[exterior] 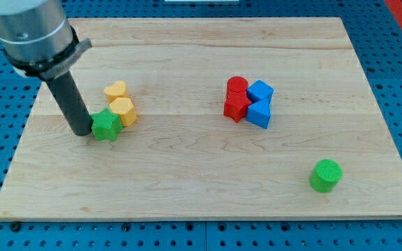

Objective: Slide the green star and the green circle to the bottom right

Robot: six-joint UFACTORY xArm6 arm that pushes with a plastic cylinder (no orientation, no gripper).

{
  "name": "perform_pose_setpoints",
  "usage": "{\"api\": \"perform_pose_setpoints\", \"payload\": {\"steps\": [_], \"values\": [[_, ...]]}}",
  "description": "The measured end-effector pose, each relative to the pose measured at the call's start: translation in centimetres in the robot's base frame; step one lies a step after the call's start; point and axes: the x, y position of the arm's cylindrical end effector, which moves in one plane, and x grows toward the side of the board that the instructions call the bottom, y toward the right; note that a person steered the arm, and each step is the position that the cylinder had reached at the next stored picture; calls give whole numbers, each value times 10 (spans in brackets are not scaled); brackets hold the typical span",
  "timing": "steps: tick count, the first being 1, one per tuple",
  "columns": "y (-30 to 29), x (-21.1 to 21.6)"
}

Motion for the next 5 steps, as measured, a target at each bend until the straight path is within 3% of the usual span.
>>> {"api": "perform_pose_setpoints", "payload": {"steps": [2,4,5], "values": [[13,-26],[109,35],[92,33]]}}
